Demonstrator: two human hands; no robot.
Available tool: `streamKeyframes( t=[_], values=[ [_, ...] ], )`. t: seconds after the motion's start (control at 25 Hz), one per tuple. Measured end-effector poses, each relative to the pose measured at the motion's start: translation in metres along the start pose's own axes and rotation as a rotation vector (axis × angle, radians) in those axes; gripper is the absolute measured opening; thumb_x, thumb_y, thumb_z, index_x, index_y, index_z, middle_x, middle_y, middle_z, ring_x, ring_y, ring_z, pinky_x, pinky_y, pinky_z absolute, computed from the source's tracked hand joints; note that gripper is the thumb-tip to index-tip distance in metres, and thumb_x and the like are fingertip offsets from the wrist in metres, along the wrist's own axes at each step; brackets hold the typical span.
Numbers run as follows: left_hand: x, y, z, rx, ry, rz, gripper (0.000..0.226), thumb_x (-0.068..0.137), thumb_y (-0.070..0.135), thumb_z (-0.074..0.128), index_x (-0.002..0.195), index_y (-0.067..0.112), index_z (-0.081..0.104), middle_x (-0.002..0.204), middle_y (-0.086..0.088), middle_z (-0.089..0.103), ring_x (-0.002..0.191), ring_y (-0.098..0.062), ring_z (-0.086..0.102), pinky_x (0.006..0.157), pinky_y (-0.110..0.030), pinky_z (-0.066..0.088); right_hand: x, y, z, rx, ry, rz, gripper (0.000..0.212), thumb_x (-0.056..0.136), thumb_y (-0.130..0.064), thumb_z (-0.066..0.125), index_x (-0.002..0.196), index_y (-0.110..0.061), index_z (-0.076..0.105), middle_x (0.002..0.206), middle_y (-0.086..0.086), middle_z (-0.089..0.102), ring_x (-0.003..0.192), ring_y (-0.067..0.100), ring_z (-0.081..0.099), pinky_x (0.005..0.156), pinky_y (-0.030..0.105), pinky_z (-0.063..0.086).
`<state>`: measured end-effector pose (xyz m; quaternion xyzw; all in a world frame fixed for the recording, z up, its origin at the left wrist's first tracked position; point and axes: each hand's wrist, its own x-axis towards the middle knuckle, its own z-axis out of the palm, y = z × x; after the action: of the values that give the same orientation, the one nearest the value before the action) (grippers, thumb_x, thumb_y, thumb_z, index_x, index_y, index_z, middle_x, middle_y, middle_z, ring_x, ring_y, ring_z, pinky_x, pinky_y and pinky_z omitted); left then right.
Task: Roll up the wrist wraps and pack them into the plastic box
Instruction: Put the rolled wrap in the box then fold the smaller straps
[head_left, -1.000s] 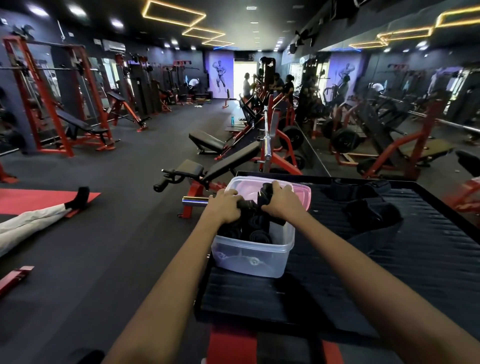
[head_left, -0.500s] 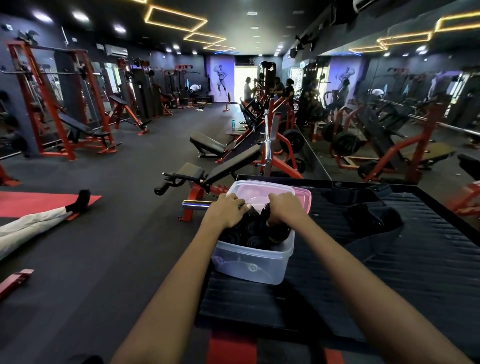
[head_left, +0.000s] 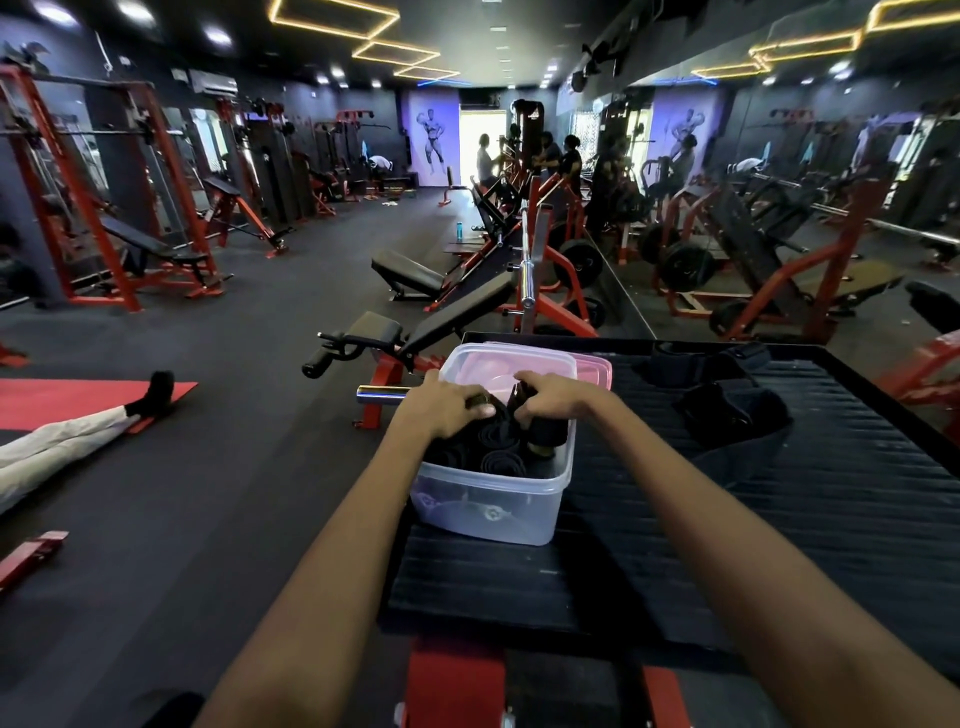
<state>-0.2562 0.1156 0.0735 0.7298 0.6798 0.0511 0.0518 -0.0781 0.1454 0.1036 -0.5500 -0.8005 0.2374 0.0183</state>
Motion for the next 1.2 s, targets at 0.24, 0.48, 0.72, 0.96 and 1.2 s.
streamKeyframes(
  t=[0.24, 0.48, 0.72, 0.96, 1.2],
  values=[
    [-0.001, 0.005, -0.003, 0.046, 0.051, 0.033, 0.038, 0.093, 0.051, 0.04, 0.119, 0.031, 0.058, 0.124, -0.014, 0.06, 0.116, -0.037, 0.041, 0.099, -0.044, 0.038, -0.001, 0.017, 0.009, 0.014, 0.213, -0.105, 0.045, 0.072, -0.031, 0.068, 0.115, -0.025, 0.056, 0.112, 0.003, 0.062, 0.109, 0.027, 0.054, 0.101, 0.05, 0.039],
    [-0.003, 0.011, -0.002, 0.176, 0.043, 0.065, 0.054, 0.094, 0.057, 0.029, 0.137, 0.027, 0.04, 0.152, 0.002, 0.032, 0.145, -0.025, 0.012, 0.113, -0.059, 0.004, 0.0, 0.013, 0.019, -0.33, 0.247, -0.051, 0.057, 0.087, -0.049, 0.045, 0.136, -0.021, 0.039, 0.14, 0.01, 0.044, 0.127, 0.033, 0.044, 0.111, 0.06, 0.01],
    [-0.002, 0.013, -0.019, -0.059, -0.069, -0.056, 0.054, 0.092, 0.051, 0.044, 0.139, 0.025, 0.038, 0.144, -0.007, 0.046, 0.135, -0.026, 0.039, 0.114, -0.044, 0.015, -0.01, 0.016, 0.012, -0.15, 0.302, -0.113, 0.071, 0.09, -0.056, 0.044, 0.146, -0.015, 0.03, 0.152, 0.007, 0.032, 0.142, 0.025, 0.026, 0.114, 0.056, 0.005],
    [-0.037, 0.066, -0.022, -0.842, 0.379, -0.033, 0.026, 0.091, 0.012, 0.056, 0.116, 0.005, 0.061, 0.119, -0.006, 0.062, 0.106, -0.014, 0.057, 0.083, -0.008, 0.036, -0.041, 0.016, 0.007, 0.498, 0.597, -0.216, 0.039, 0.091, -0.032, 0.056, 0.124, -0.011, 0.057, 0.129, 0.005, 0.057, 0.119, 0.021, 0.052, 0.104, 0.039, 0.039],
    [-0.065, 0.146, 0.009, -1.312, 0.428, -0.051, 0.018, 0.091, 0.012, 0.054, 0.086, 0.025, 0.065, 0.091, -0.001, 0.067, 0.085, -0.016, 0.062, 0.084, -0.029, 0.048, -0.113, 0.061, 0.015, 0.922, 0.705, -0.202, 0.01, 0.09, -0.018, 0.058, 0.093, -0.013, 0.067, 0.087, -0.005, 0.066, 0.078, 0.001, 0.059, 0.072, 0.016, 0.045]
  ],
)
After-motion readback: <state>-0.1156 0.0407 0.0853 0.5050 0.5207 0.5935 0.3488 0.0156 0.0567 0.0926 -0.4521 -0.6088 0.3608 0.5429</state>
